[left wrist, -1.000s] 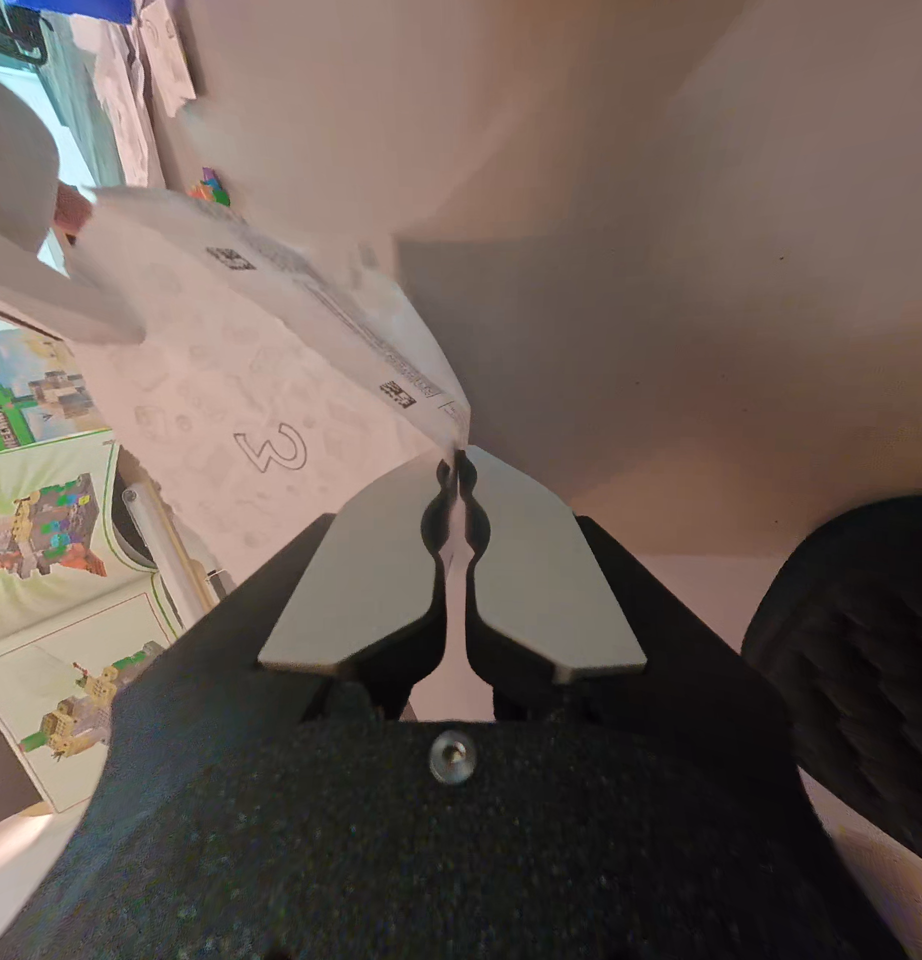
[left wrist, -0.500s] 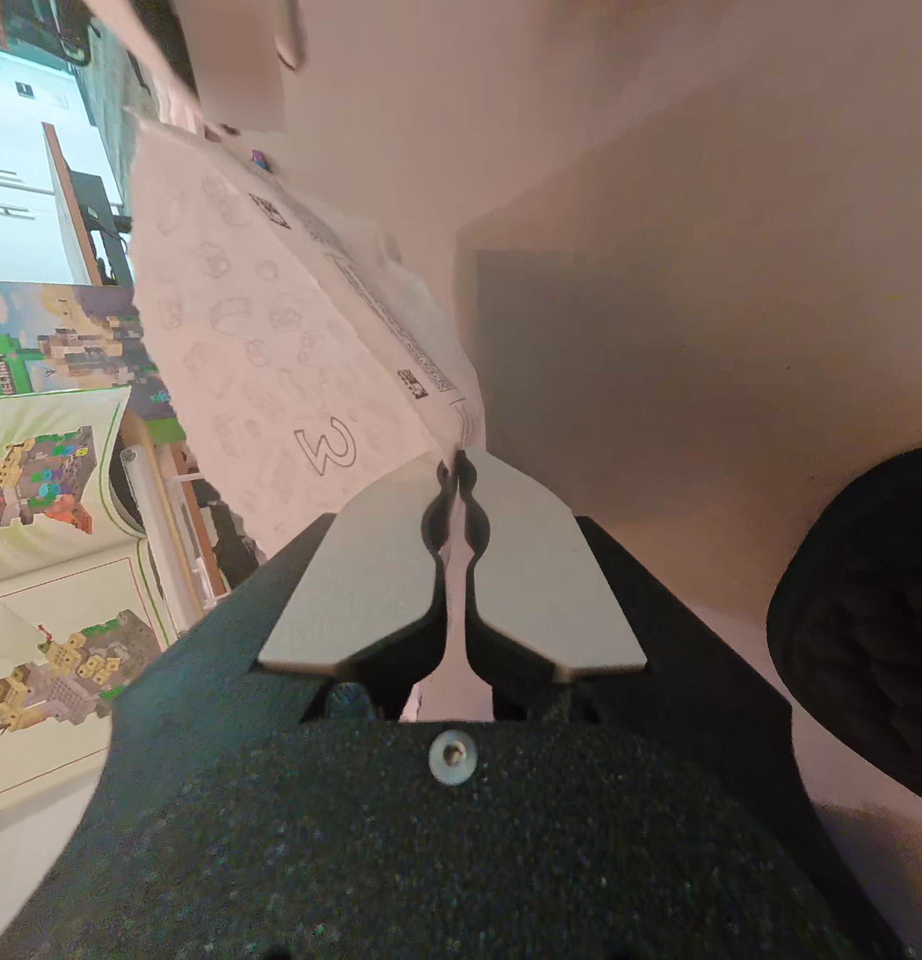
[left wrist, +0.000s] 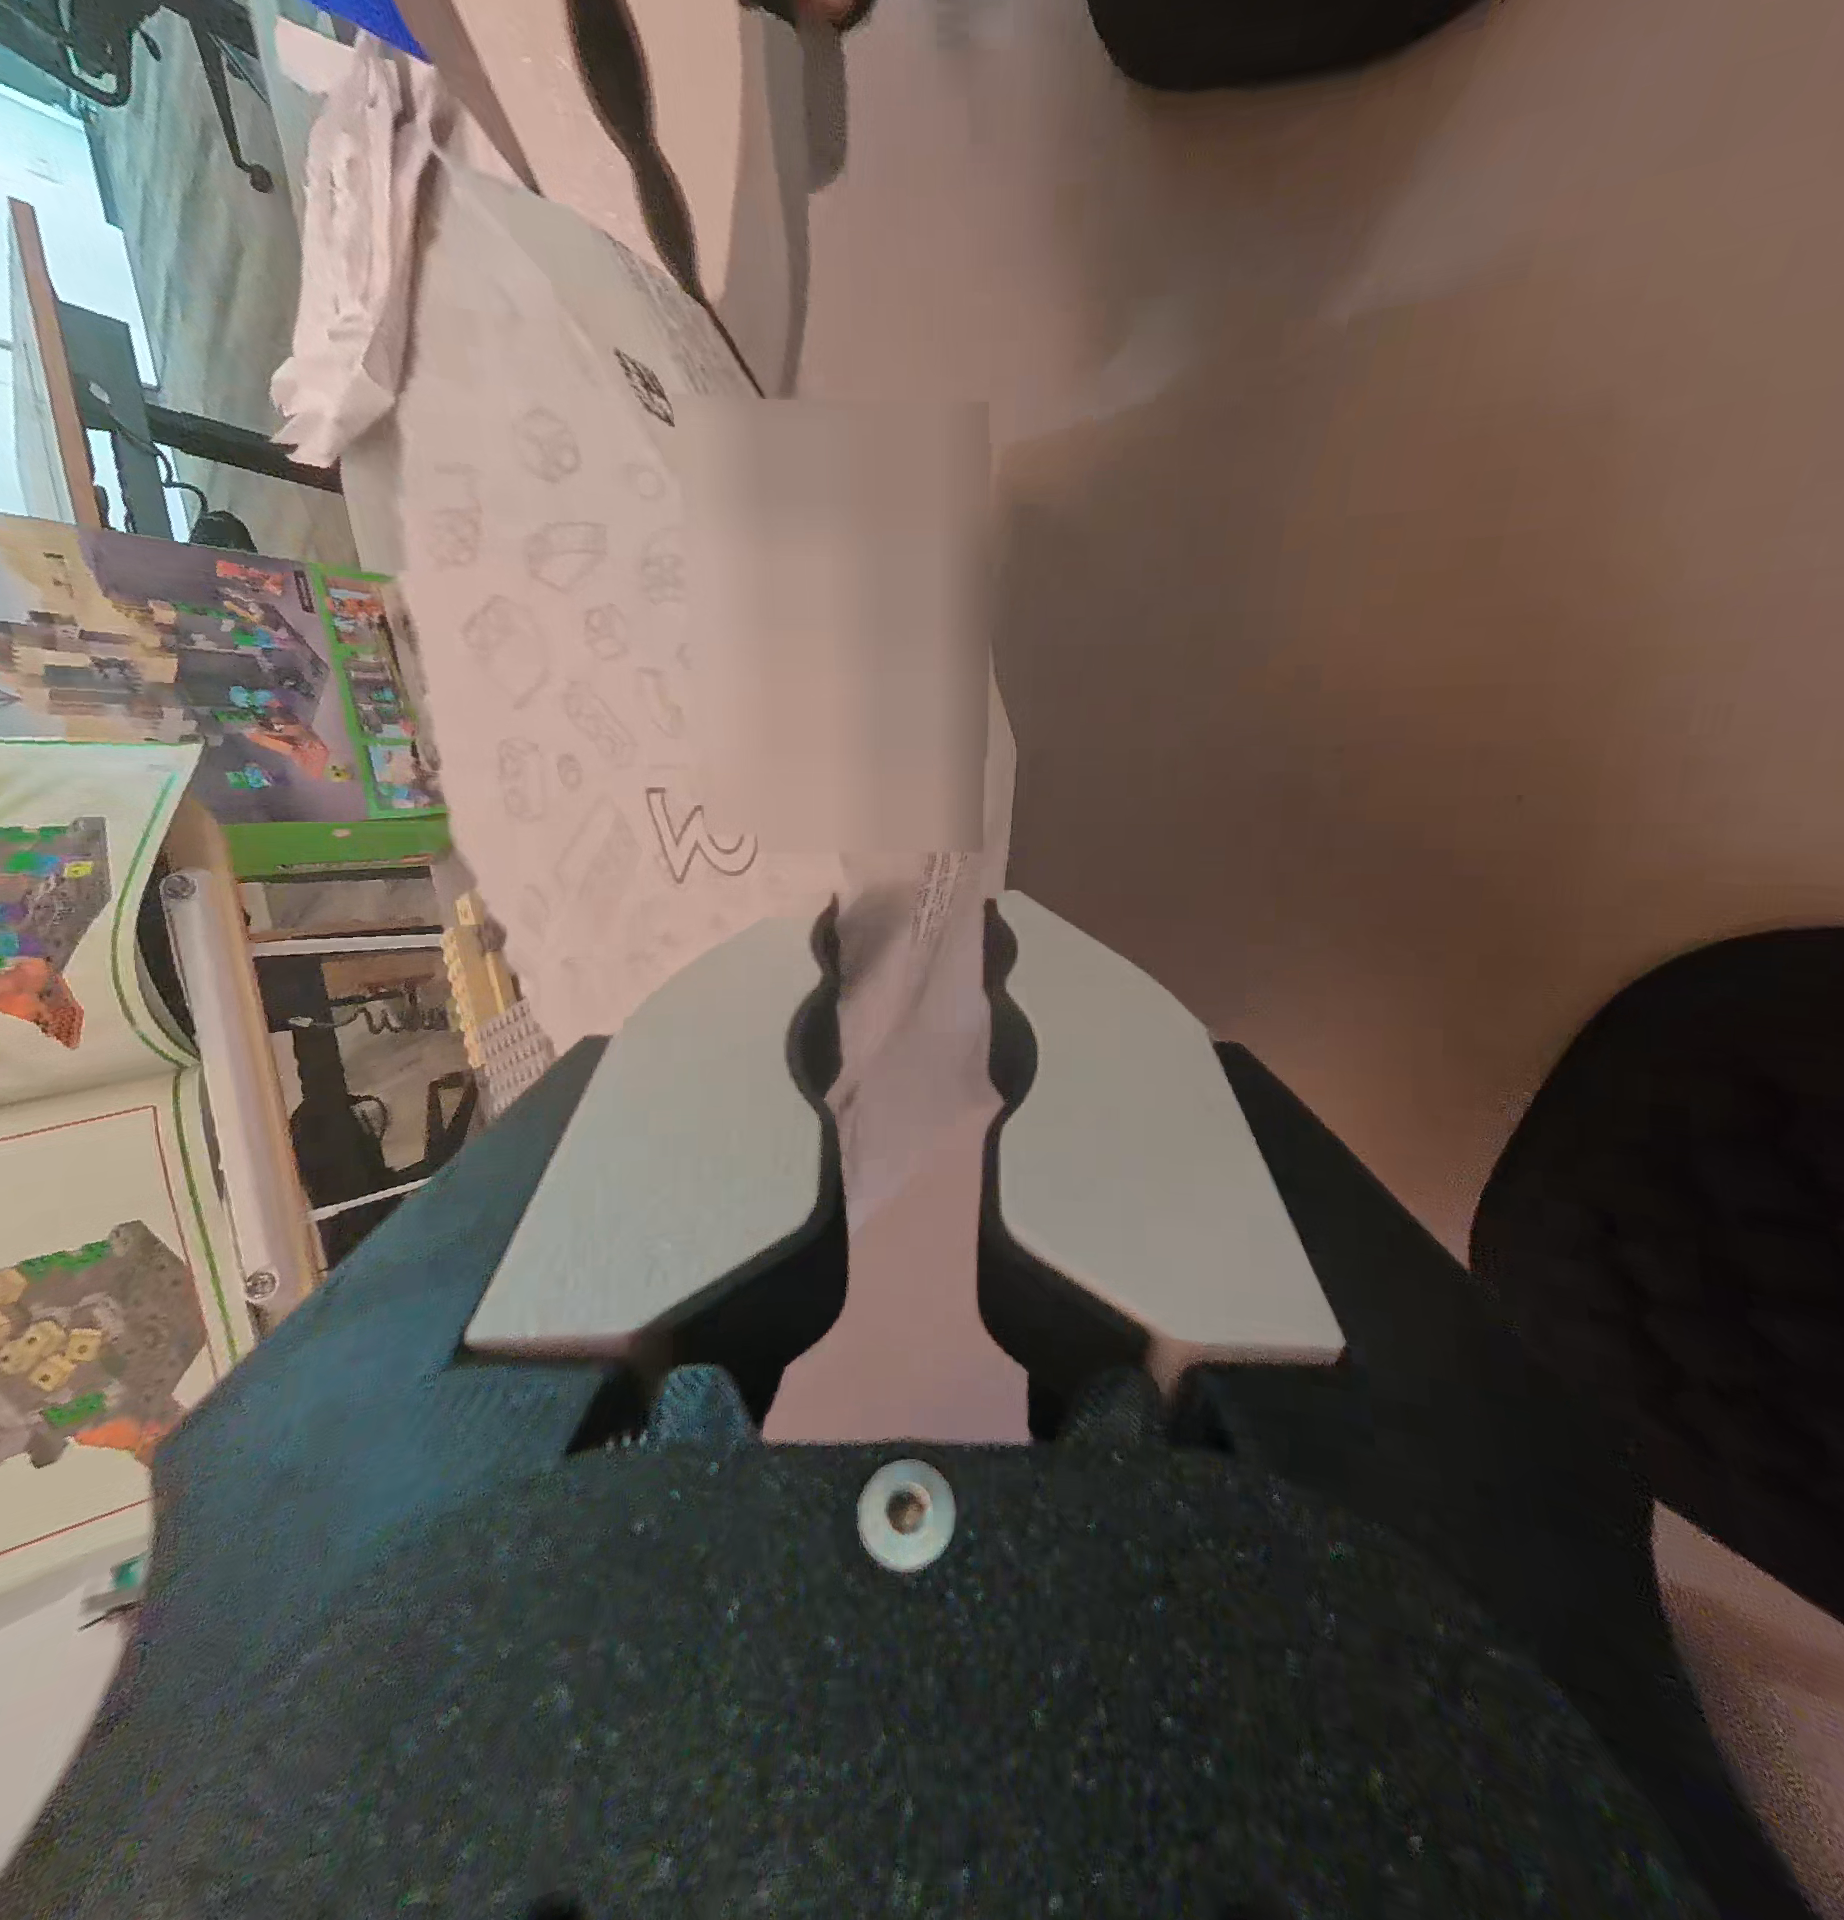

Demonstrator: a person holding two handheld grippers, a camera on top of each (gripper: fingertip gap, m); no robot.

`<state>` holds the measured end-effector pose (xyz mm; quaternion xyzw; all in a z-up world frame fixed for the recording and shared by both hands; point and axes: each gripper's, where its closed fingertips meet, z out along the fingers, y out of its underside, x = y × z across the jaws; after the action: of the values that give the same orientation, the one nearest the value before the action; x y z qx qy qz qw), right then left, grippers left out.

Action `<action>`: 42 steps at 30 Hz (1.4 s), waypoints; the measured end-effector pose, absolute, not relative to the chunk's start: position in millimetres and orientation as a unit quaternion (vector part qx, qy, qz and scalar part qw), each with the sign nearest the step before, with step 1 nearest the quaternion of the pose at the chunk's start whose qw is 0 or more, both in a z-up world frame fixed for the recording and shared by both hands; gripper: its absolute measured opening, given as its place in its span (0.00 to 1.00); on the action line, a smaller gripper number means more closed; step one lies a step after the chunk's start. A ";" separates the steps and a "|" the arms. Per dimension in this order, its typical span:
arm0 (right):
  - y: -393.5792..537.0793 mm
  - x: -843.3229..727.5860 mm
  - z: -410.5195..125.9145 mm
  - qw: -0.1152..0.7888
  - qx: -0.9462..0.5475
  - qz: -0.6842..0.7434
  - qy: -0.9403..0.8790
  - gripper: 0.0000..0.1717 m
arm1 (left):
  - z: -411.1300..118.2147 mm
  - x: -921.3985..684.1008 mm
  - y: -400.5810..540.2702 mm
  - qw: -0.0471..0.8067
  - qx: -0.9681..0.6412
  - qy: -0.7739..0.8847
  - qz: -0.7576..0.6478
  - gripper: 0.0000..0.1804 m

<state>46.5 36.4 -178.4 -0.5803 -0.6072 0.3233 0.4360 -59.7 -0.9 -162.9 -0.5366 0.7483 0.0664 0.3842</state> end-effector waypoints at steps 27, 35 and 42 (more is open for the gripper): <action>36.6 40.7 -190.5 0.389 -0.590 0.388 -0.591 0.00 | -200.5 -486.8 37.8 0.262 -0.963 0.054 0.033 0.30; 36.5 34.1 -194.0 0.374 -0.593 0.379 -0.604 0.00 | -247.9 -484.2 48.5 0.078 -0.995 0.003 -0.069 0.21; 39.5 33.1 -192.3 0.365 -0.594 0.390 -0.602 0.00 | -252.5 -484.3 55.3 0.067 -0.997 -0.003 -0.043 0.03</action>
<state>33.1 39.5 -192.3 -0.5935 -0.6021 0.3896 0.3652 -484.3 55.3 -252.5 -0.9969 -0.0026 -0.0426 0.0665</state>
